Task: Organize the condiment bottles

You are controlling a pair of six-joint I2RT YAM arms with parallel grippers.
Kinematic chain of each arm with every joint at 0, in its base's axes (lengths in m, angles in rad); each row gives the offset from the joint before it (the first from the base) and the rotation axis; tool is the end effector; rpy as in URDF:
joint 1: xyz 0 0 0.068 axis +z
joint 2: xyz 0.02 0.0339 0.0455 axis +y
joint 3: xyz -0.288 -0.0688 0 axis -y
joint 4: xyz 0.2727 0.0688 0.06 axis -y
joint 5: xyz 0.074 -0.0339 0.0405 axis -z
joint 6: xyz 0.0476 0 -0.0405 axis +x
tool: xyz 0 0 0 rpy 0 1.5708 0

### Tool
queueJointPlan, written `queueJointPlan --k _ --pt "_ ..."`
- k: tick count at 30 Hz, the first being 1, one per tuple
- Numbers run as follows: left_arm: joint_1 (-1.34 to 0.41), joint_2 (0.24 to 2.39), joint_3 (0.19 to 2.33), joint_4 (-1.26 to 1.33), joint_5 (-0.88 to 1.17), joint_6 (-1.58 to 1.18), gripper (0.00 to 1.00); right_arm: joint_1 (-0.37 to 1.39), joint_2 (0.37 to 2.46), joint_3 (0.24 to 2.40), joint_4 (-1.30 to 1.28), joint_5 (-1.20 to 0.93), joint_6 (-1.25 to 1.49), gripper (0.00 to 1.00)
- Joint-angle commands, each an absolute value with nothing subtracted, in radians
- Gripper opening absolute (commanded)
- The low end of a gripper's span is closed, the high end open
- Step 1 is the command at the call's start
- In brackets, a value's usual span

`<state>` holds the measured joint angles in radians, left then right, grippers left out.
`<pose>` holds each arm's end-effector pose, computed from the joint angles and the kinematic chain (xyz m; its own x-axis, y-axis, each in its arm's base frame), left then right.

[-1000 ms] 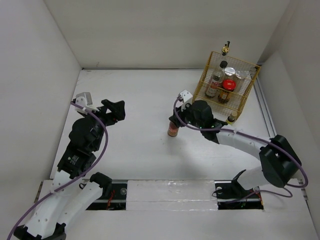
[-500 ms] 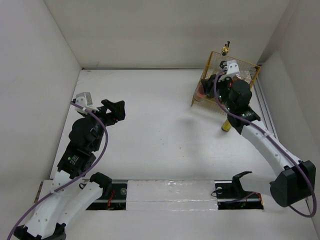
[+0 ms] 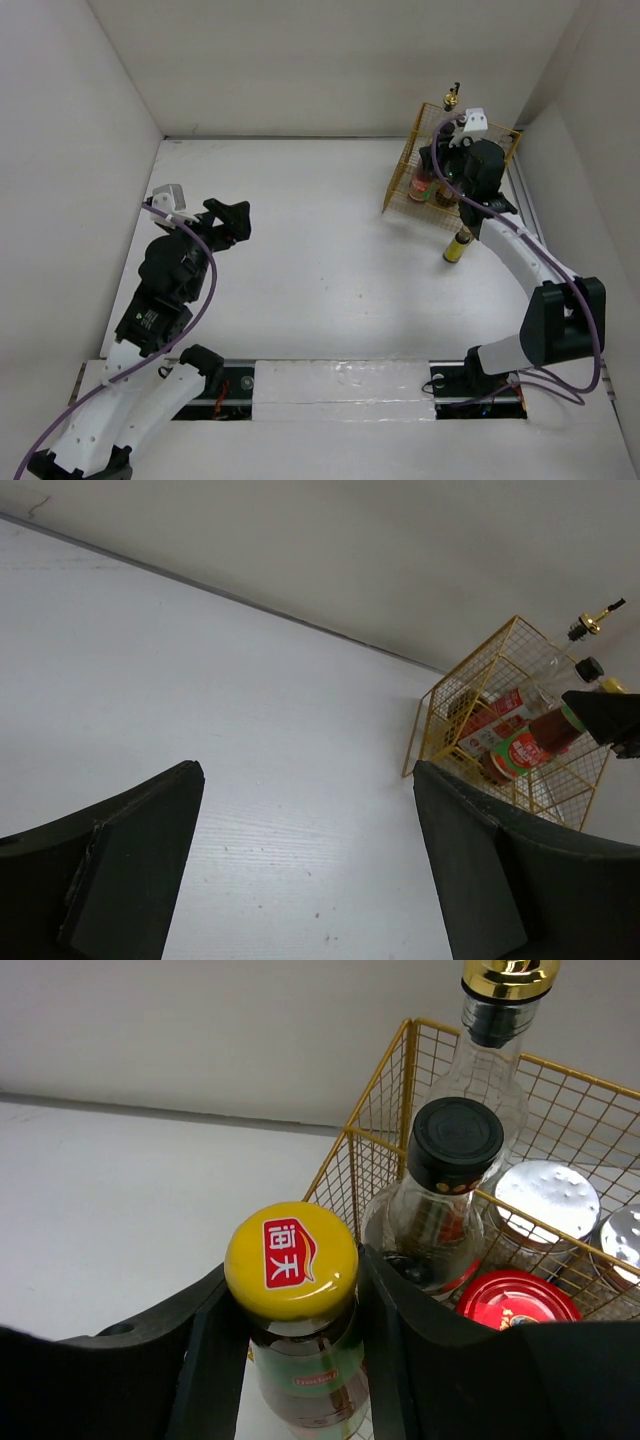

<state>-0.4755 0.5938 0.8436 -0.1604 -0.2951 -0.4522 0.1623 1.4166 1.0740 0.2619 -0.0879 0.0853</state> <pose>0.1395 -0.0563 0.4109 -0.0075 -0.4664 -0.8846 0.1970 0.8666 -0.4586 0.3682 0.0645 0.3532 -0.1003 0.0696 -0.9925 -0.2396 0.9665 0.0920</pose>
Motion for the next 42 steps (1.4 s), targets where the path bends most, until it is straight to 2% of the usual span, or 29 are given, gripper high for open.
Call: queueJointPlan --k 1,10,22,23,24,27,28,31,38,42 --pt "-0.471 0.603 0.842 -0.115 -0.288 -0.439 0.81 0.141 1.428 1.155 0.455 -0.127 0.107 0.23" --pt "-0.471 0.614 0.842 -0.115 -0.288 -0.439 0.81 0.132 1.460 1.166 0.534 -0.097 0.117 0.22" --pt "-0.471 0.623 0.842 -0.115 -0.288 -0.439 0.81 0.150 1.542 1.046 0.640 -0.067 0.146 0.22" --pt "-0.471 0.623 0.842 -0.115 -0.288 -0.439 0.81 0.150 1.542 1.033 0.640 -0.058 0.146 0.23" --pt "-0.471 0.623 0.842 -0.115 -0.288 -0.439 0.81 0.161 1.542 1.019 0.640 -0.058 0.146 0.31" --pt "-0.471 0.623 0.842 -0.115 -0.288 -0.439 0.81 0.170 1.542 1.002 0.640 -0.046 0.146 0.43" --pt "-0.471 0.623 0.842 -0.115 -0.288 -0.439 0.81 0.170 1.542 0.990 0.640 -0.046 0.146 0.52" --pt "-0.471 0.623 0.842 -0.115 -0.288 -0.439 0.81 0.179 1.531 0.970 0.629 -0.025 0.146 0.67" --pt "-0.471 0.614 0.842 -0.115 -0.288 -0.439 0.81 0.179 1.431 0.960 0.555 0.006 0.146 0.86" --pt "-0.471 0.614 0.842 -0.115 -0.288 -0.439 0.81 0.189 1.295 0.950 0.447 0.116 0.146 0.88"
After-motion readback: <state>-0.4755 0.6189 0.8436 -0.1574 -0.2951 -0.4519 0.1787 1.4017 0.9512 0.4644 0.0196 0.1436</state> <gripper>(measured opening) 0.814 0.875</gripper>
